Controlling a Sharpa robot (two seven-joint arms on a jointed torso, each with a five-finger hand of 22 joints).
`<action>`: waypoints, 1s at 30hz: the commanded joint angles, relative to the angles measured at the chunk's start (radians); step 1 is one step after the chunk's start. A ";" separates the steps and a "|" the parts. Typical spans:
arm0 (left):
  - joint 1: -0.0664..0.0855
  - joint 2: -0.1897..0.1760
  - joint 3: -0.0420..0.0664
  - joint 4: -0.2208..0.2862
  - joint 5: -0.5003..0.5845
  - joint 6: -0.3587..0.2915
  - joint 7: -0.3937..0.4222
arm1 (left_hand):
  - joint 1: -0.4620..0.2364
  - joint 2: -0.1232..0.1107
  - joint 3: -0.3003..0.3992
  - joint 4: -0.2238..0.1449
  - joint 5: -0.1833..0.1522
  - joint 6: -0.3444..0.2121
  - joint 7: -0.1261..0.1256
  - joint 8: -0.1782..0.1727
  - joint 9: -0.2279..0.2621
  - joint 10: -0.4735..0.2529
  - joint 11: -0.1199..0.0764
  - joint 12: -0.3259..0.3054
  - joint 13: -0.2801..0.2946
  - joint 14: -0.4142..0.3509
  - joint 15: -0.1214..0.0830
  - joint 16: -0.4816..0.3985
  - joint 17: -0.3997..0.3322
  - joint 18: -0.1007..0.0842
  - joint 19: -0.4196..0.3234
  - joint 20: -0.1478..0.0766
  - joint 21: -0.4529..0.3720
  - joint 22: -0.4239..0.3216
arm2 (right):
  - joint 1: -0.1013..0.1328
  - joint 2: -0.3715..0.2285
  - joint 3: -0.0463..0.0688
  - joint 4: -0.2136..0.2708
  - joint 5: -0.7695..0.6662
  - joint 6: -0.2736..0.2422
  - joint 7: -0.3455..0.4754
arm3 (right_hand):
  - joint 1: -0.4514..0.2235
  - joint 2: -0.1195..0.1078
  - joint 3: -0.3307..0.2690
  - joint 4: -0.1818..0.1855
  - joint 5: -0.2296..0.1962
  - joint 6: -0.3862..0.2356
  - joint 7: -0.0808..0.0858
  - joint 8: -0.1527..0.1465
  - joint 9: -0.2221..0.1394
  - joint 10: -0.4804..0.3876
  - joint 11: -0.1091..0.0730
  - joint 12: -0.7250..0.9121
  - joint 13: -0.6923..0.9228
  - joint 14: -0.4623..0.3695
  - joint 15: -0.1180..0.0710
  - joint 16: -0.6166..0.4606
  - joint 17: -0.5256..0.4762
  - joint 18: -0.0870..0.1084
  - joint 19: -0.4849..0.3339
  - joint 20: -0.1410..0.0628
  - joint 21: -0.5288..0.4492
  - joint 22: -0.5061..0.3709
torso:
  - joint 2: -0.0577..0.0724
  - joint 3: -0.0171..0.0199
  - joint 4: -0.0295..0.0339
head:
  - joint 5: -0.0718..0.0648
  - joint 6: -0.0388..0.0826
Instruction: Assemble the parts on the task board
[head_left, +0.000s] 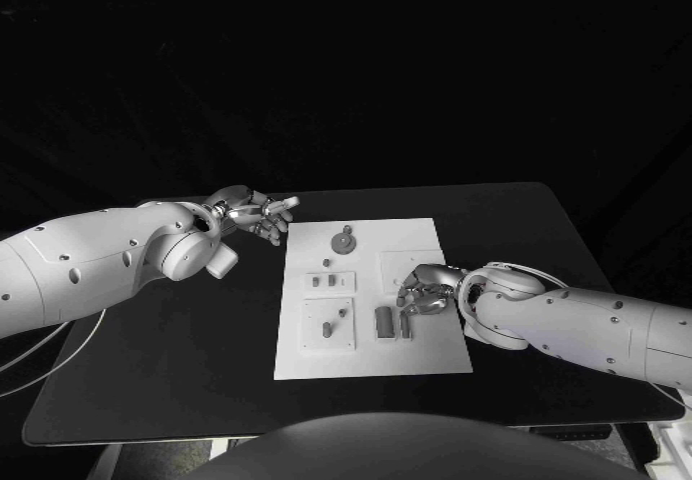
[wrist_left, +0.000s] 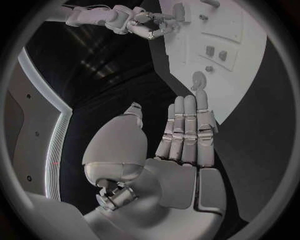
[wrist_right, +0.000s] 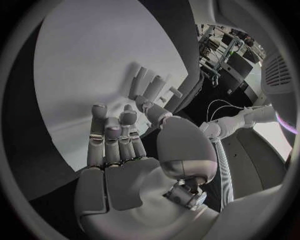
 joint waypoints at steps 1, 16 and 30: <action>0.001 0.001 0.001 0.001 -0.001 0.011 0.004 | -0.003 0.004 0.006 0.000 0.002 -0.007 0.000 0.003 -0.001 -0.003 -0.004 -0.006 0.000 -0.008 -0.002 0.004 -0.002 0.012 0.005 0.001 -0.004 0.001 | -0.001 -0.002 0.000 0.000 -0.006 -0.009 0.005 | -0.004 -0.011 -0.008 0.003 -0.004 -0.030 0.027 -0.002 -0.002 -0.009 0.001 -0.002 0.000 -0.004 0.003 -0.005 0.002 0.015 -0.007 0.001 -0.005 0.007 | 0.000 0.0008 -0.0007 | 0.001 0.000; 0.001 0.001 0.000 0.001 -0.001 0.010 0.001 | -0.003 0.006 0.005 0.001 0.002 -0.007 0.000 0.003 -0.001 -0.003 -0.004 -0.006 0.000 -0.009 -0.002 0.004 -0.002 0.011 0.005 0.001 -0.005 0.001 | -0.001 -0.007 0.000 0.000 0.005 0.006 0.017 | -0.019 0.017 -0.006 0.019 0.003 0.010 0.016 0.024 0.003 -0.005 -0.008 0.004 0.000 -0.002 -0.002 -0.002 0.004 0.015 -0.005 0.004 -0.005 0.007 | 0.000 0.0008 -0.0005 | 0.000 0.000; 0.001 0.001 0.000 0.001 -0.001 0.010 0.000 | -0.004 0.008 0.005 0.001 0.002 -0.008 0.000 0.003 -0.001 -0.003 -0.004 -0.006 0.000 -0.009 -0.002 0.004 -0.002 0.011 0.005 0.001 -0.005 0.001 | -0.001 -0.012 0.000 0.002 -0.001 0.031 0.022 | -0.027 0.088 -0.002 0.007 -0.012 0.106 -0.023 0.086 0.030 0.019 -0.046 0.001 -0.011 0.009 -0.027 0.000 0.003 0.015 -0.003 -0.001 0.001 0.011 | 0.000 0.0005 -0.0005 | 0.001 0.000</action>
